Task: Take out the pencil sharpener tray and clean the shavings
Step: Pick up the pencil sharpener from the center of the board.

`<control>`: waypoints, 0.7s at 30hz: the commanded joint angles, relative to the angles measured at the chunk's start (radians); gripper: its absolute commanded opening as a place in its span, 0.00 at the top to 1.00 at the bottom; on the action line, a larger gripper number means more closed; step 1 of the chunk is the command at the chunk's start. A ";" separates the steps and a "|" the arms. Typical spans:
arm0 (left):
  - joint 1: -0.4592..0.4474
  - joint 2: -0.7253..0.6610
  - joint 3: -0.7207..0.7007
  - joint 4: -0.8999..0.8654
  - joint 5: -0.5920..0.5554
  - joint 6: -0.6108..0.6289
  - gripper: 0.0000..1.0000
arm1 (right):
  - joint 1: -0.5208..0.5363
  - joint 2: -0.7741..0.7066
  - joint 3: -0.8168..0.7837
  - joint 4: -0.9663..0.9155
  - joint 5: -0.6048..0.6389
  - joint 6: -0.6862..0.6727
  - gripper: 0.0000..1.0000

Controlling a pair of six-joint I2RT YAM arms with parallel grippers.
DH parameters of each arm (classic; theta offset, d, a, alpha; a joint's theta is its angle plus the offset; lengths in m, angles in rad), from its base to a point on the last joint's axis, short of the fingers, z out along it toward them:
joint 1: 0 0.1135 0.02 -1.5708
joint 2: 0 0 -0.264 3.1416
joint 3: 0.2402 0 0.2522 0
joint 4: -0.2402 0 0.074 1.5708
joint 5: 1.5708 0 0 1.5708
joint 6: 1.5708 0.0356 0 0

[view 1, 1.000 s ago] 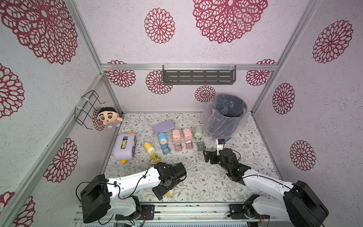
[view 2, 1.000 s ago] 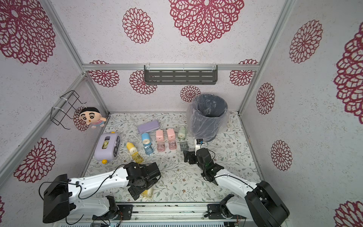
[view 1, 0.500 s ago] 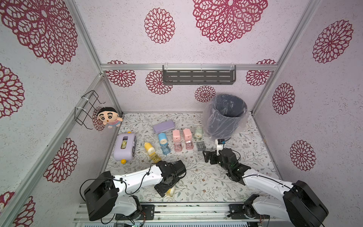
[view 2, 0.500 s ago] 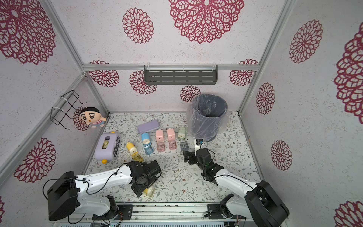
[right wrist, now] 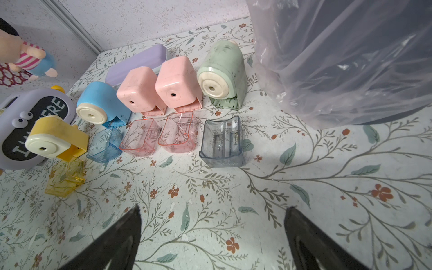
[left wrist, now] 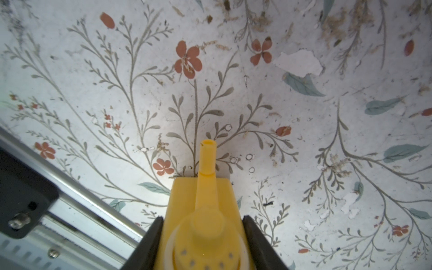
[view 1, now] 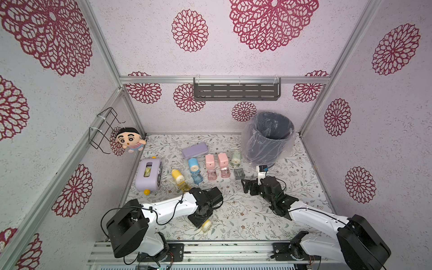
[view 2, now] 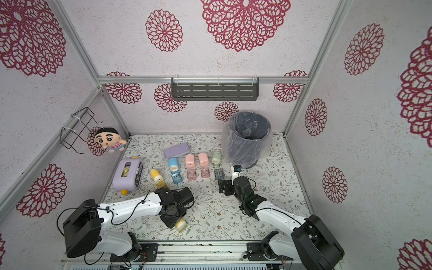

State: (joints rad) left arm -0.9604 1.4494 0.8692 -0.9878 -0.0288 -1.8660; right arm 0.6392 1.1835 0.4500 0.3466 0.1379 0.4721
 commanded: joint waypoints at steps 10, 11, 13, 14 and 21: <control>0.148 -0.158 0.012 -0.110 0.031 -0.410 0.62 | -0.006 -0.065 -0.084 0.174 -0.014 -0.093 0.01; 0.167 -0.180 0.009 -0.119 0.024 -0.399 0.62 | -0.006 -0.067 -0.092 0.198 -0.057 -0.110 0.01; 0.203 -0.227 0.004 -0.141 0.002 -0.384 0.63 | -0.004 -0.067 -0.082 0.201 -0.189 -0.166 0.01; 0.228 -0.247 0.004 -0.144 -0.008 -0.370 0.64 | 0.000 -0.064 -0.080 0.208 -0.236 -0.175 0.01; 0.410 -0.303 0.079 -0.208 0.010 -0.203 0.64 | 0.137 -0.005 -0.088 0.352 -0.262 -0.221 0.01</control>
State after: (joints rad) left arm -0.5995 1.1557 0.8940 -1.1397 -0.1070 -1.8965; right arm 0.7189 1.1530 0.3538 0.5835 -0.0780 0.3065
